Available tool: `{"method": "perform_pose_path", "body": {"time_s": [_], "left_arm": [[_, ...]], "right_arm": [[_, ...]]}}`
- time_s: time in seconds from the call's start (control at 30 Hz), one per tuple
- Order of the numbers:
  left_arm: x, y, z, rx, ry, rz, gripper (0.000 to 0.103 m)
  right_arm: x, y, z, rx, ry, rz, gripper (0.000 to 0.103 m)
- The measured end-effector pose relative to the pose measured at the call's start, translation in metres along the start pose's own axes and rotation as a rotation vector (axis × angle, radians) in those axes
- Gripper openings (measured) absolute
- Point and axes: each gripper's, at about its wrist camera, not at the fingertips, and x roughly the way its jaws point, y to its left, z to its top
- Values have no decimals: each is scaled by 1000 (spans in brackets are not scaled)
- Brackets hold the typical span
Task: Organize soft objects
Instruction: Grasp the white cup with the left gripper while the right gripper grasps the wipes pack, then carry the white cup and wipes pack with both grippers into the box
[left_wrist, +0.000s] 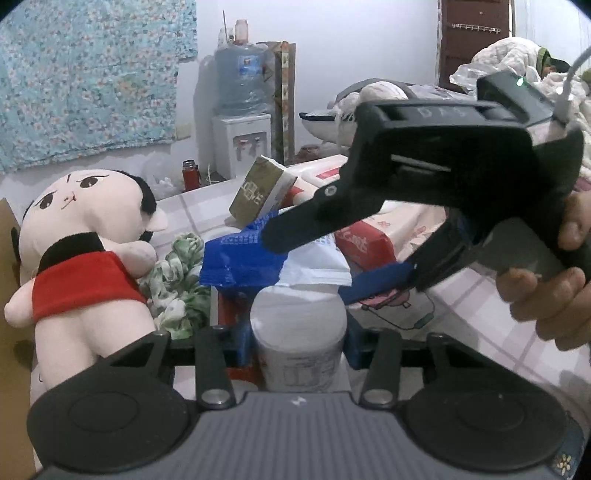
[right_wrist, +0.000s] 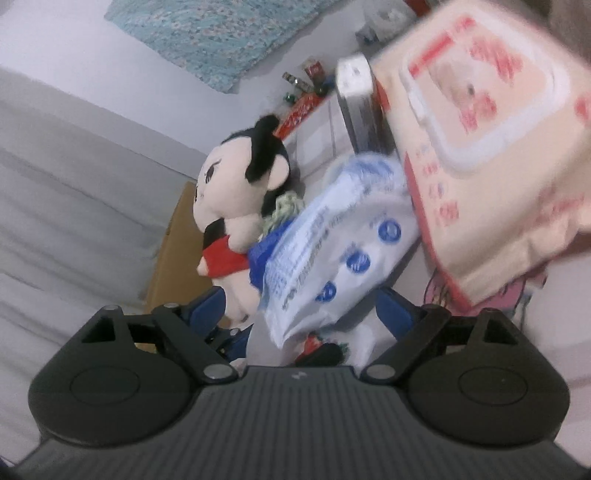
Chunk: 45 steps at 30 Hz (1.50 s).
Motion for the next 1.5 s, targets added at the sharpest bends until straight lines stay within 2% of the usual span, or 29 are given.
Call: {"method": "perform_pose_path", "body": {"time_s": [0.07, 0.27, 0.3, 0.33, 0.37, 0.4, 0.53, 0.7, 0.8, 0.97, 1.1, 1.3, 1.4, 1.5], "left_arm": [[-1, 0, -2, 5, -2, -2, 47], [-4, -4, -4, 14, -6, -6, 48], [-4, -4, -5, 13, -6, -7, 48], [-4, -5, -5, 11, -6, -8, 48], [-5, -6, -6, 10, -5, -9, 48], [-6, -6, -6, 9, -3, -11, 48], [-14, -9, -10, 9, 1, -18, 47], [-33, -14, -17, -10, 31, -46, 47], [-58, -21, -26, -20, 36, -43, 47], [-113, -14, -37, -53, 27, -37, 47], [-162, 0, -38, -79, -18, -2, 47], [-238, 42, -37, -202, -104, 66, 47], [-275, 67, -36, -250, -146, 129, 47], [-300, 101, -38, -303, -166, 224, 47]], "right_arm": [[7, -11, -1, 90, 12, 38, 90], [14, -23, 5, 265, -110, 106, 92], [15, -24, 4, 270, -128, 112, 86], [15, -27, 1, 283, -156, 88, 57], [18, -32, -2, 307, -169, 46, 47], [21, -38, -5, 327, -177, 54, 38], [23, -31, -11, 294, -187, 32, 34], [4, -23, -27, 238, -148, 25, 33], [-21, -15, -42, 166, -147, 50, 32], [-36, 12, -60, 76, -139, 129, 31], [-35, 36, -66, 55, -105, 186, 31], [-19, 87, -61, 7, -48, 266, 31], [5, 123, -50, -40, -19, 298, 31], [26, 156, -44, -67, 10, 328, 31]]}}
